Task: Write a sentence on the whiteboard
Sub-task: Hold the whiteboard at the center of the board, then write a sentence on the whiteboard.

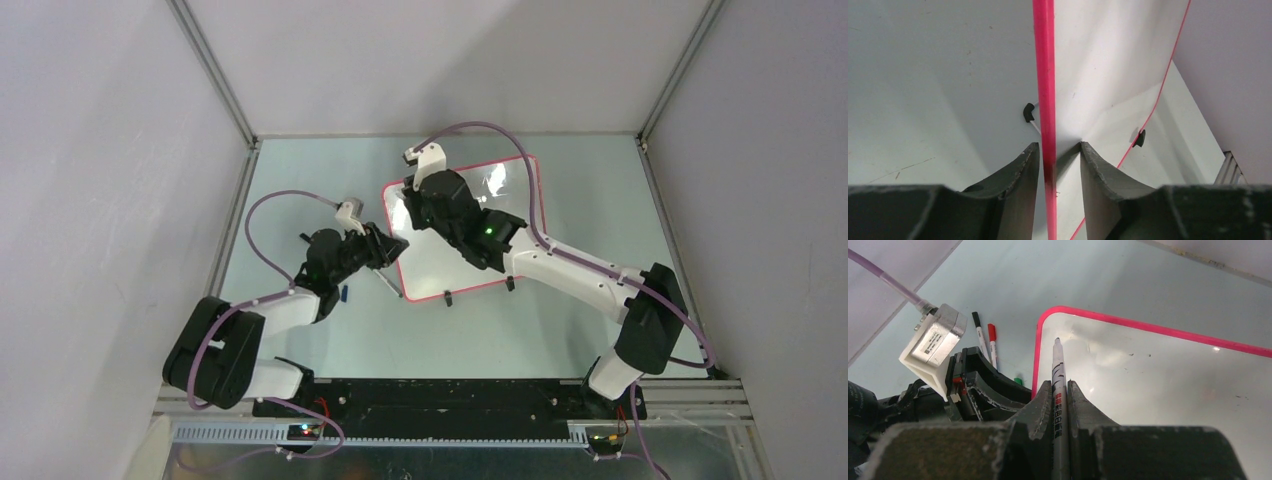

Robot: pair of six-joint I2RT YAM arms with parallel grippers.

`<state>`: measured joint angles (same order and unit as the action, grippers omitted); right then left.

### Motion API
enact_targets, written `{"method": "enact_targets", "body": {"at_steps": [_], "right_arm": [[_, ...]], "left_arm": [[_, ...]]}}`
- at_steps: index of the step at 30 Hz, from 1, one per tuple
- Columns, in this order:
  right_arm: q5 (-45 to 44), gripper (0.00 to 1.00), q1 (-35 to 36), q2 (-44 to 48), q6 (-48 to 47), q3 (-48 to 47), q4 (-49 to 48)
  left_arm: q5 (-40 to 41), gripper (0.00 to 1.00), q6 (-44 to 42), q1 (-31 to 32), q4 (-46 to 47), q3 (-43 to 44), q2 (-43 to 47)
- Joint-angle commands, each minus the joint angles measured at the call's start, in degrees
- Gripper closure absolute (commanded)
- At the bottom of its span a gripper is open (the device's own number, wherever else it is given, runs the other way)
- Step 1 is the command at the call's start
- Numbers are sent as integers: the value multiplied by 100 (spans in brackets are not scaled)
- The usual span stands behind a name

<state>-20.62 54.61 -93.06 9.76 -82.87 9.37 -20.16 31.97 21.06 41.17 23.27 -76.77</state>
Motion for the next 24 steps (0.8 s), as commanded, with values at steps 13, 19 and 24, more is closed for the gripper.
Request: {"method": "enact_targets", "body": {"at_steps": [13, 19, 24], "right_arm": [[-171, 100, 30, -264, -148, -600, 204], [-203, 100, 25, -403, -126, -771, 427], [-219, 100, 32, -397, -125, -774, 451]], "left_arm": [[391, 70, -417, 13, -329, 75, 392], [384, 73, -411, 18, -372, 114, 338], [412, 75, -404, 12, -428, 134, 314]]}}
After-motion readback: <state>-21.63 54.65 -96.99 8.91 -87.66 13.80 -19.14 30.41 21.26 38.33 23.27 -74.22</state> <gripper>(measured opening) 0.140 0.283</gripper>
